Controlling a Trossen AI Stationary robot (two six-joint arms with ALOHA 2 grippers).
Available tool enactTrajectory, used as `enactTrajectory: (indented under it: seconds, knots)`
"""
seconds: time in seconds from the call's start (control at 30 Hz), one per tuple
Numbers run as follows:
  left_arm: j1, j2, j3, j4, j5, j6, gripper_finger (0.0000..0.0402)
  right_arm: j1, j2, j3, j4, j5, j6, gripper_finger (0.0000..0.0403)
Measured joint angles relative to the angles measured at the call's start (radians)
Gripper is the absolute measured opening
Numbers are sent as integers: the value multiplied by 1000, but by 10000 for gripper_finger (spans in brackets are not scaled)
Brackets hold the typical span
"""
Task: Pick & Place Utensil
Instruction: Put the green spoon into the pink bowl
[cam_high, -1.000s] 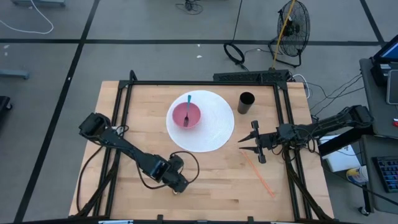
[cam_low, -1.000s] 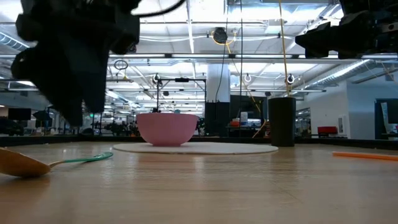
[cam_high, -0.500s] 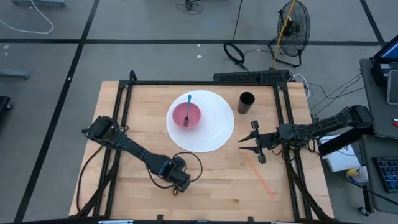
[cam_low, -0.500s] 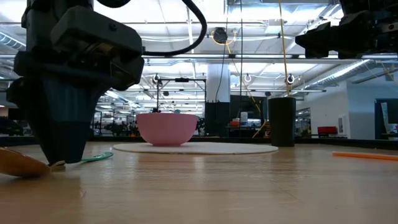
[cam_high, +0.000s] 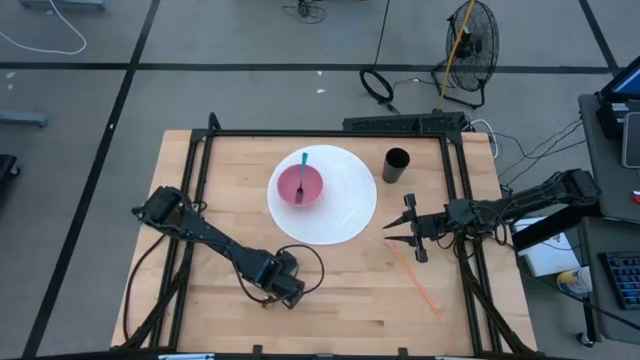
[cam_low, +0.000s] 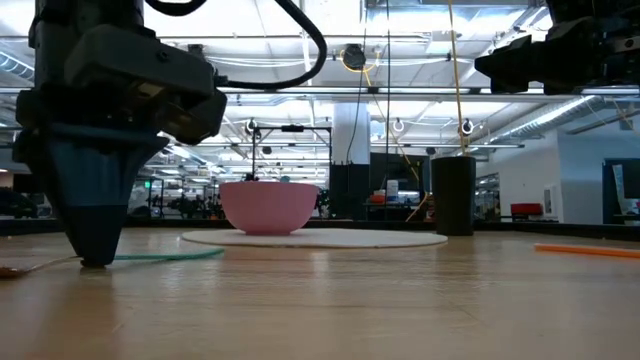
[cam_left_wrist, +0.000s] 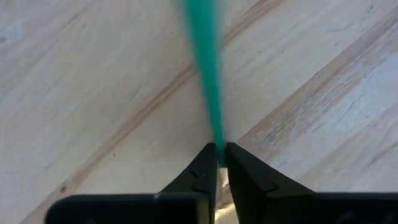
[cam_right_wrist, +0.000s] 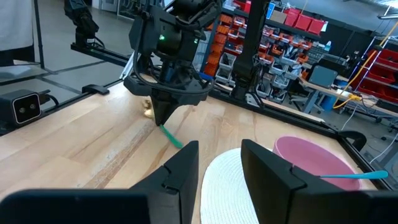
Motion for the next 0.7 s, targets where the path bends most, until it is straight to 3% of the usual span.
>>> enactTrajectory:
  seconds: [0.23, 0.37, 0.53, 0.7]
  knots:
    - [-1, 0, -6, -1, -18, 77, 8, 0, 0, 0, 0, 0, 0, 116]
    - [-2, 0, -6, 0, -44, 181, 30, 0, 0, 0, 0, 0, 0, 116]
    - [-24, 3, -9, 24, -157, 356, 59, 0, 0, 0, 0, 0, 0, 116]
    - [-24, 4, -11, 55, -181, 354, 60, 0, 0, 0, 0, 0, 0, 116]
